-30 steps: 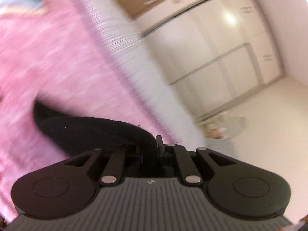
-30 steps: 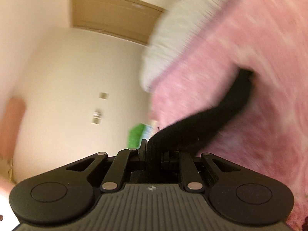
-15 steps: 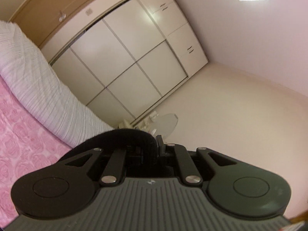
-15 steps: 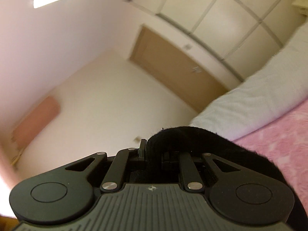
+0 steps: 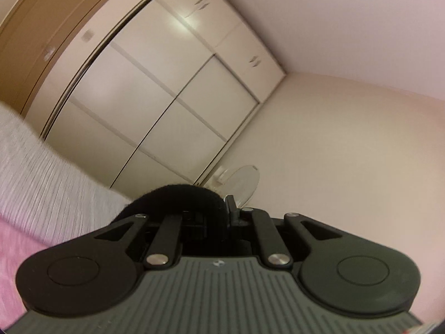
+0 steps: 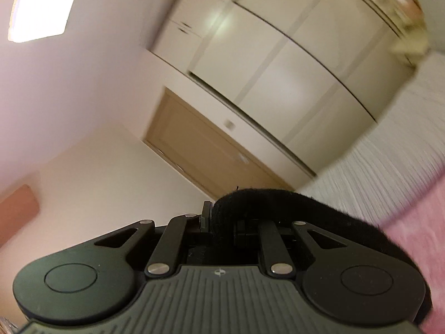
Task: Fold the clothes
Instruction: 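Lower the held black garment flat onto the bed with both grippers, then open both grippers and pull back from the flattened garment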
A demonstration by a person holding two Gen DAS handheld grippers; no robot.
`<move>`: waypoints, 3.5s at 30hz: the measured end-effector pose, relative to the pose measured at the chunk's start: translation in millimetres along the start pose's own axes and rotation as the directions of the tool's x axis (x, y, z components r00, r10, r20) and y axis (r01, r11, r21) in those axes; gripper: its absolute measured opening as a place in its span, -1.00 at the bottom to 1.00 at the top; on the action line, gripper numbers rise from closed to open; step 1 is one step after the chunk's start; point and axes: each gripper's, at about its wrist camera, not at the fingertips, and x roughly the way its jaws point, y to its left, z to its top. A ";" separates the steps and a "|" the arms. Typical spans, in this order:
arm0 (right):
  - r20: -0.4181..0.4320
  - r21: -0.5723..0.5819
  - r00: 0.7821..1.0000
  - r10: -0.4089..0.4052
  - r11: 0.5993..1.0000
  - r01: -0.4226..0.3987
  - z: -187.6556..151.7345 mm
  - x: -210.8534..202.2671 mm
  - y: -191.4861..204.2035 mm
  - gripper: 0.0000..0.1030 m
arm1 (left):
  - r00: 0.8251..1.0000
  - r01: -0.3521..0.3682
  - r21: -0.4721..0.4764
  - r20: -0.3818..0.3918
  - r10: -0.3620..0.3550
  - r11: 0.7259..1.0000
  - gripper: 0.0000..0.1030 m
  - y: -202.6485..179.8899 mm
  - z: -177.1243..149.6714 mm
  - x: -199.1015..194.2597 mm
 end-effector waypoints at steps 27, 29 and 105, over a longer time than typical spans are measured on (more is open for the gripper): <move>-0.668 0.064 0.395 -0.631 0.481 0.875 -425.7 -161.2 -248.2 -0.09 | 0.450 -0.695 -0.094 -0.830 0.329 0.713 -0.62 256.5 -422.3 -173.3; -0.639 0.078 0.433 -0.636 0.507 0.859 -427.3 -151.6 -254.7 0.09 | 0.503 -0.698 -0.162 -0.805 0.316 0.698 -0.34 259.9 -428.6 -163.5; -0.267 -0.576 0.504 -0.821 0.556 0.599 -581.5 -217.4 -177.9 0.04 | 0.695 -0.320 0.425 -0.502 0.515 0.847 -0.66 145.7 -535.2 -265.2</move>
